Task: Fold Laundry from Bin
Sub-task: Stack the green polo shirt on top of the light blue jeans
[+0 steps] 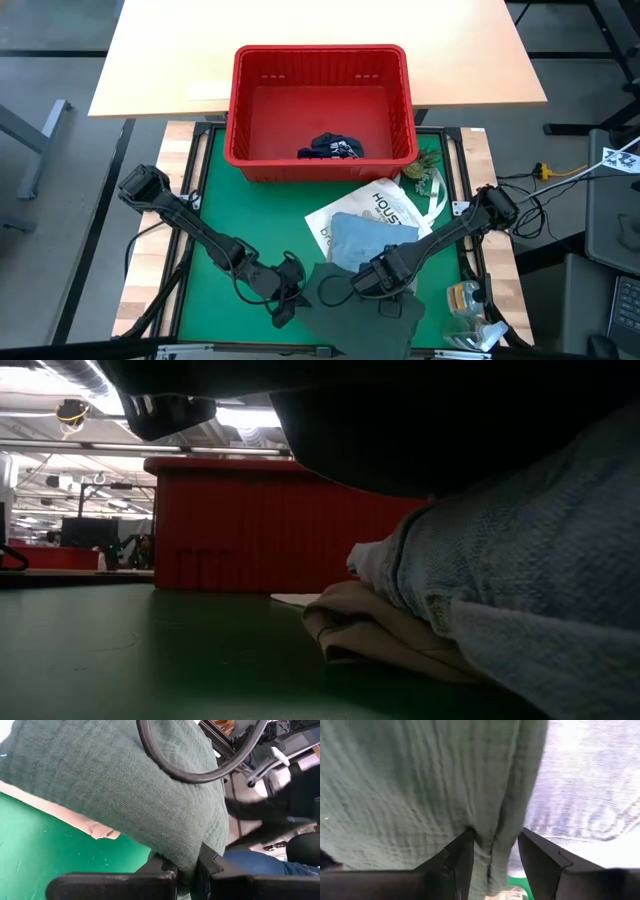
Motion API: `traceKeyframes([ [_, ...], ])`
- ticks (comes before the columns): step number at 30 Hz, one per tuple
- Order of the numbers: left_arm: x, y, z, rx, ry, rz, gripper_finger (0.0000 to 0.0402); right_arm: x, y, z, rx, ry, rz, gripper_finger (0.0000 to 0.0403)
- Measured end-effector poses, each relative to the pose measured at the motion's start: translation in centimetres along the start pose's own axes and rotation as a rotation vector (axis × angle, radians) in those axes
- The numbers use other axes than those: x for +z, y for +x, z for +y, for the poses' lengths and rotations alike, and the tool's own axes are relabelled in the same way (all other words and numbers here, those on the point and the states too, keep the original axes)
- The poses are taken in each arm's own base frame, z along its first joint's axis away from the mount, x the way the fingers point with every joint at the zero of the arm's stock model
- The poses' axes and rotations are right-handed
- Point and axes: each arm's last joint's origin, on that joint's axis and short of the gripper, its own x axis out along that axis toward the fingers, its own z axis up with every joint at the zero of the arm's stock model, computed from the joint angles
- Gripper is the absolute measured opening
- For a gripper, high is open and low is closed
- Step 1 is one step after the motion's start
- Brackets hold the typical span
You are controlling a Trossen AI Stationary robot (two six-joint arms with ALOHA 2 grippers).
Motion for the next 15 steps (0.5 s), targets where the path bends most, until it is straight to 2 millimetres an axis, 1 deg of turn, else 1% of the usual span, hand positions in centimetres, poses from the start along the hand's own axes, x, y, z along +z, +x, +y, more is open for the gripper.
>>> traceKeyframes([
  [3, 0.0, 0.0, 0.0, 0.0, 0.0, 0.0, 0.0011, 0.0, 0.0, 0.2, 0.013, -0.012, -0.004, 0.015],
  [6, 0.0, 0.0, 0.0, 0.0, 0.0, 0.0, 0.0011, -0.2, 0.2, 0.6, 0.017, -0.047, -0.01, 0.0129],
  [9, 0.0, 0.0, 0.0, 0.0, 0.0, 0.0, 0.0011, -0.6, 0.4, 1.2, 0.021, -0.073, -0.016, 0.0092],
  [14, 0.1, 0.0, 0.0, 0.016, 0.0, -0.02, 0.0011, -1.2, 0.7, 2.6, 0.048, -0.125, -0.047, 0.0019],
  [15, 0.1, 0.0, 0.0, 0.017, 0.0, -0.023, 0.0011, -1.2, 0.8, 2.9, 0.057, -0.136, -0.057, 0.001],
])
